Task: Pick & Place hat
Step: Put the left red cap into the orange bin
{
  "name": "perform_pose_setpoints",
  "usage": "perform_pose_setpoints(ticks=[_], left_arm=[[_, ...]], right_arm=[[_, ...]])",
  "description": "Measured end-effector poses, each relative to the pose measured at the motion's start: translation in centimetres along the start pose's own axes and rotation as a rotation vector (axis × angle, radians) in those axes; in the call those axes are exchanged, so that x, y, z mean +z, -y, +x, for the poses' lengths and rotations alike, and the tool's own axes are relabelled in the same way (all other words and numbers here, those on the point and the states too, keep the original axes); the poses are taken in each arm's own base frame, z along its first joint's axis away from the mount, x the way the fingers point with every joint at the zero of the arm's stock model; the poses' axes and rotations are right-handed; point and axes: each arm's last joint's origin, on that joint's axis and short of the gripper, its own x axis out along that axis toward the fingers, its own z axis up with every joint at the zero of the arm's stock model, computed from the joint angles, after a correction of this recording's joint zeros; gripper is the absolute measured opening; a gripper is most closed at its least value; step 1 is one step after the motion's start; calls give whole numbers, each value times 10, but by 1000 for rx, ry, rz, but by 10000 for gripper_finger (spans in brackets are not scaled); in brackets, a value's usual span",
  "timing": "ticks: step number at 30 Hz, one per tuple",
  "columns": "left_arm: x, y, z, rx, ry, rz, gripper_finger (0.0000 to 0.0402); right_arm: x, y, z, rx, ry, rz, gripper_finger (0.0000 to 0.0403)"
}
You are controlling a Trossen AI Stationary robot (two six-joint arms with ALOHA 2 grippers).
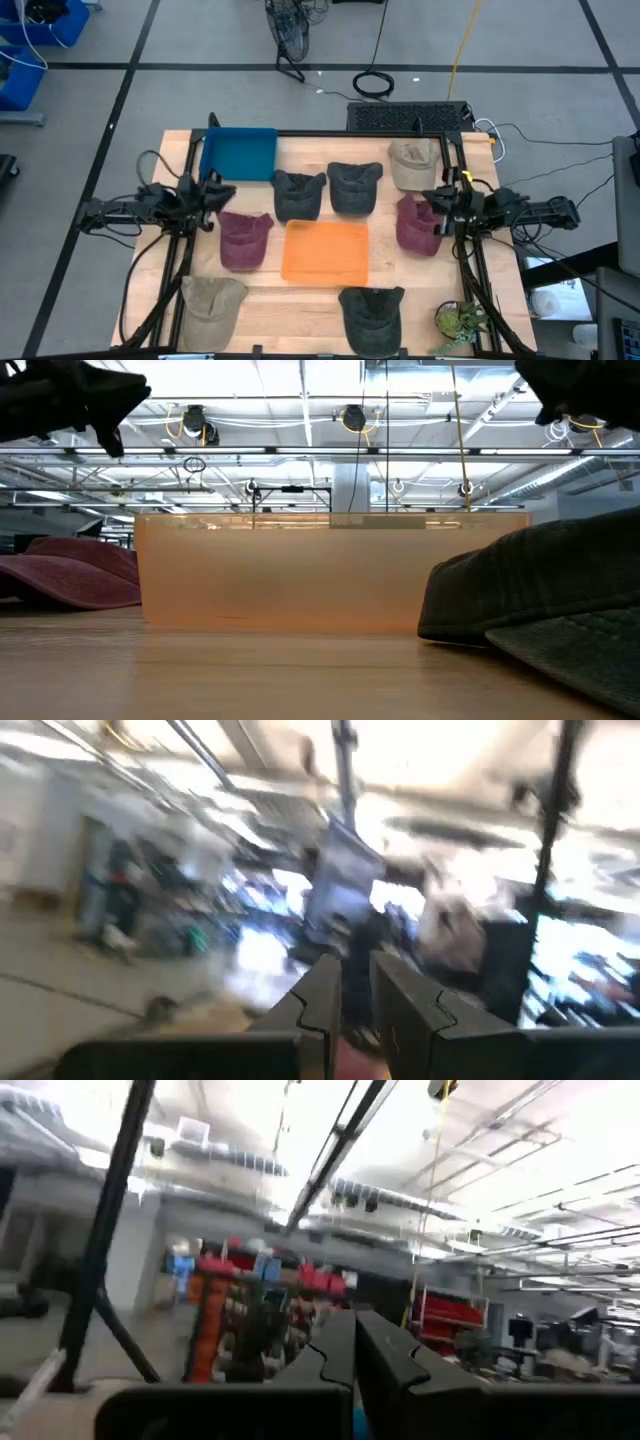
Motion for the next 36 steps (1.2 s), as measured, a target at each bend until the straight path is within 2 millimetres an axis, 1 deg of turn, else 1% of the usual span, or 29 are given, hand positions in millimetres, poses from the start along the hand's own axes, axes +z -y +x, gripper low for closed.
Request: perform_pose_setpoints(ticks=[2, 3, 4, 6, 9, 11, 13, 15, 18, 21, 23, 26, 30, 33, 36], left_arm=[[0, 0, 1, 4, 3, 13, 63], [-2, 0, 2, 6, -12, 29, 63], [-4, 0, 3, 12, -30, 56, 63], [-4, -1, 6, 59, -76, 100, 63], [7, 1, 14, 86, -151, 195, 63], [14, 4, 22, 86, -237, 252, 63], [26, 7, 30, 82, -332, 277, 63], [41, 12, 40, 70, -411, 275, 63], [52, 19, 54, 64, -514, 256, 63], [57, 24, 68, 64, -605, 266, 63], [58, 26, 75, 71, -698, 295, 67], [62, 31, 86, 87, -854, 295, 95], [59, 38, 92, 108, -1095, 265, 155], [50, 42, 90, 118, -1291, 229, 195], [36, 46, 85, 155, -1464, 173, 223]], right_arm=[[13, 3, 7, -5, 15, 36, 0], [16, 3, 9, -3, 9, 65, 0], [15, 2, 13, -1, -15, 86, 0], [5, -1, 19, -15, -110, 94, 0], [-5, -4, 29, -68, -180, 84, 0], [-10, -6, 36, -85, -202, 78, 0], [-16, -9, 44, -77, -245, 72, 0], [-19, -12, 54, -67, -292, 66, 0], [-19, -16, 71, -57, -347, 71, 0], [-17, -18, 88, -38, -376, 11, 0], [-10, -19, 100, -33, -368, -32, 5], [-3, -19, 112, -29, -363, -62, 22], [-4, -21, 113, -20, -384, -50, 51], [-8, -25, 109, 4, -440, -6, 70], [-13, -32, 105, 41, -510, 36, 82]])
